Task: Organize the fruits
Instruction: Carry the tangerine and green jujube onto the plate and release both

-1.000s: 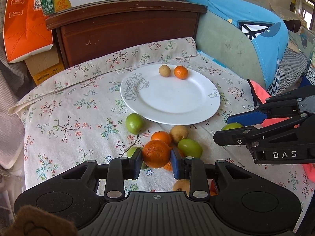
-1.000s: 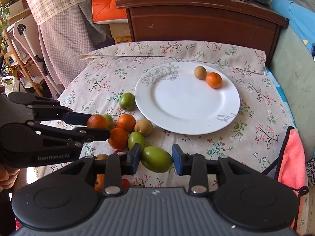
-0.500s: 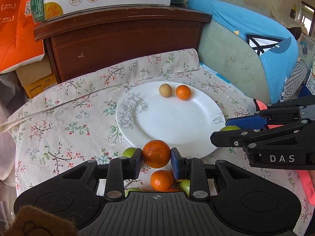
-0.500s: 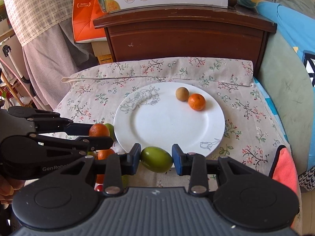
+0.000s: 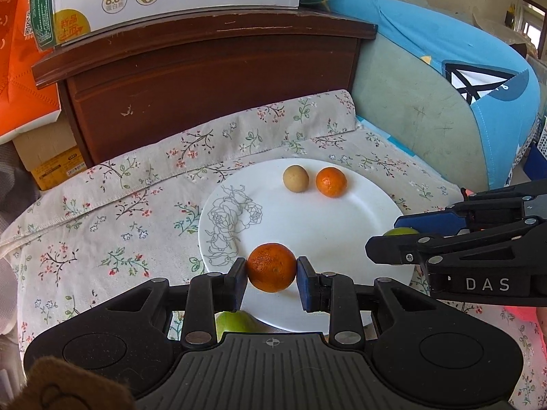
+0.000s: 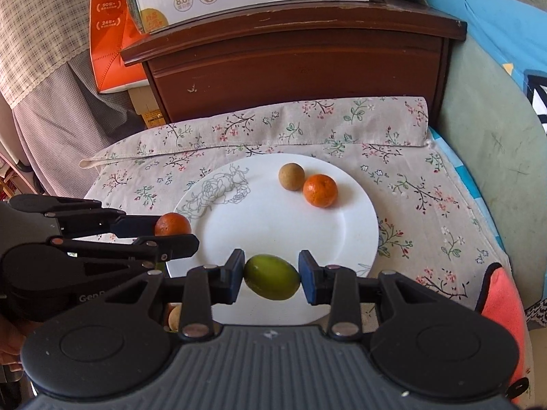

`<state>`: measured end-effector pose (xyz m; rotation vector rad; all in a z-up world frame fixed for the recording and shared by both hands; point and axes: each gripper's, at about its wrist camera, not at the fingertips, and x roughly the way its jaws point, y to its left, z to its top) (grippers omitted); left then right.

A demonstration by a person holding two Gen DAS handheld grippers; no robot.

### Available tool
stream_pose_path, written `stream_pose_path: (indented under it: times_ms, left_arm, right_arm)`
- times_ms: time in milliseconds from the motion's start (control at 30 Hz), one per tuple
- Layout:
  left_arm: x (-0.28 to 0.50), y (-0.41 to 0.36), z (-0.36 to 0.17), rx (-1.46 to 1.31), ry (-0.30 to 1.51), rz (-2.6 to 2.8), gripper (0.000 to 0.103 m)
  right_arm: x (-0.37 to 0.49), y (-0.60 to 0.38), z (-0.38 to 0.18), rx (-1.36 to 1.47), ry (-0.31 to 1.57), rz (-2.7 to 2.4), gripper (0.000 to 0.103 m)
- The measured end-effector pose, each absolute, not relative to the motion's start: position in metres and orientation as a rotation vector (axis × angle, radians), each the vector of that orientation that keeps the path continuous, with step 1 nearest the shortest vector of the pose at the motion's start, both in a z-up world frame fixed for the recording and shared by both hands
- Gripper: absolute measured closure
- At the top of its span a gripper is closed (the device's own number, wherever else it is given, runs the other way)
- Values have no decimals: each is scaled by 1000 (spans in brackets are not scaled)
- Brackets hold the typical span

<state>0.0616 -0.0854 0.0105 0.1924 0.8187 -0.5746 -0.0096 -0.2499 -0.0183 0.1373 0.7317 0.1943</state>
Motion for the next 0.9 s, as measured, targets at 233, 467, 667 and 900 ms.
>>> stream_pose_path:
  times_ms: [233, 467, 667, 900]
  left_arm:
    - [73, -93, 6, 206, 823, -573, 75]
    - [82, -97, 0, 204, 845, -565, 75]
    - [80, -97, 9, 194, 811, -558, 72]
    - [74, -96, 23, 193, 797, -569, 64]
  right_arm:
    - [1, -255, -24, 144, 737, 175, 68]
    - [12, -258, -31, 167, 745, 167, 68]
    - [15, -265, -27, 217, 723, 147, 67]
    - [12, -268, -17, 229, 691, 152, 67]
